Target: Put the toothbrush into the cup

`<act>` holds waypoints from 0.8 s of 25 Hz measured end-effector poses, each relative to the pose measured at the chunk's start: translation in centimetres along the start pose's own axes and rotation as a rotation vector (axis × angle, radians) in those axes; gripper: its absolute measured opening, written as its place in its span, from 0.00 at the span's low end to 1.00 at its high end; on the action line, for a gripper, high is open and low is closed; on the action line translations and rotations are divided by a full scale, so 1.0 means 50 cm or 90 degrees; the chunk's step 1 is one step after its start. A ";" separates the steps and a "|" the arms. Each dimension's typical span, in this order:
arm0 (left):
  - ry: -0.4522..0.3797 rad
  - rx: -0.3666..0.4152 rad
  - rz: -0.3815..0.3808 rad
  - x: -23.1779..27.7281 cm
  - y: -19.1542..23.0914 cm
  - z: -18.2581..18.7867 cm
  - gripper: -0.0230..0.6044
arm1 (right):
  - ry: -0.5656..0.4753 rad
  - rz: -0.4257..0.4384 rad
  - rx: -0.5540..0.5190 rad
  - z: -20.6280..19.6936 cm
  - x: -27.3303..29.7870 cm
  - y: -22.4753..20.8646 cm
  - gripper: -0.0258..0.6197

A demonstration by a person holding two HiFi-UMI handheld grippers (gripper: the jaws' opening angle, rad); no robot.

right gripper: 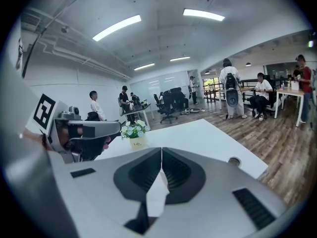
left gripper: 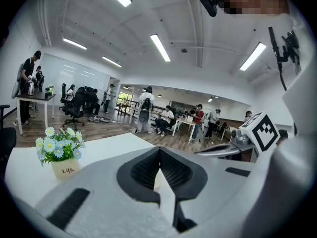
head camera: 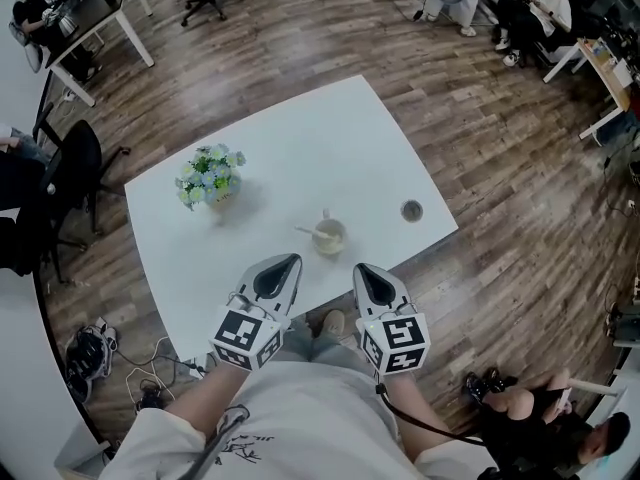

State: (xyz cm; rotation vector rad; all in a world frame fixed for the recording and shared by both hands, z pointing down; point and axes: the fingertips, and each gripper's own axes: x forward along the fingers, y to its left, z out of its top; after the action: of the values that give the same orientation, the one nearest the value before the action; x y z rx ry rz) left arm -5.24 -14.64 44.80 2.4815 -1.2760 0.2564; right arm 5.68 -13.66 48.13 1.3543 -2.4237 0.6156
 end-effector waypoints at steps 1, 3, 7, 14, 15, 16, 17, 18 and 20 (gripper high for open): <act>0.007 0.004 -0.001 -0.007 -0.010 -0.002 0.06 | -0.001 0.002 0.000 0.002 -0.005 0.005 0.07; 0.018 0.009 0.001 -0.022 -0.021 -0.007 0.06 | 0.000 0.005 0.002 0.004 -0.013 0.012 0.07; 0.020 0.022 0.014 -0.049 -0.027 -0.011 0.06 | -0.002 0.000 0.005 0.009 -0.029 0.020 0.07; 0.027 0.023 0.012 -0.071 -0.036 -0.014 0.06 | -0.014 0.010 0.010 0.022 -0.043 0.035 0.07; 0.031 0.022 0.010 -0.072 -0.039 -0.016 0.06 | -0.013 0.010 0.013 0.021 -0.044 0.037 0.07; 0.033 0.021 0.010 -0.073 -0.041 -0.017 0.06 | -0.011 0.010 0.016 0.019 -0.044 0.039 0.07; 0.034 0.019 0.010 -0.073 -0.042 -0.017 0.06 | -0.009 0.012 0.020 0.018 -0.044 0.041 0.07; 0.033 0.017 0.010 -0.073 -0.044 -0.016 0.06 | -0.006 0.012 0.022 0.017 -0.045 0.042 0.07; 0.034 0.016 0.007 -0.074 -0.048 -0.017 0.06 | -0.002 0.008 0.021 0.016 -0.046 0.043 0.07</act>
State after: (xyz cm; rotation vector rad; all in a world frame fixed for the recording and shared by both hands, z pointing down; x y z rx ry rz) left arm -5.44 -10.25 43.92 2.4720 -1.2733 0.3405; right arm 4.95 -11.37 45.94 1.3548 -2.4362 0.6600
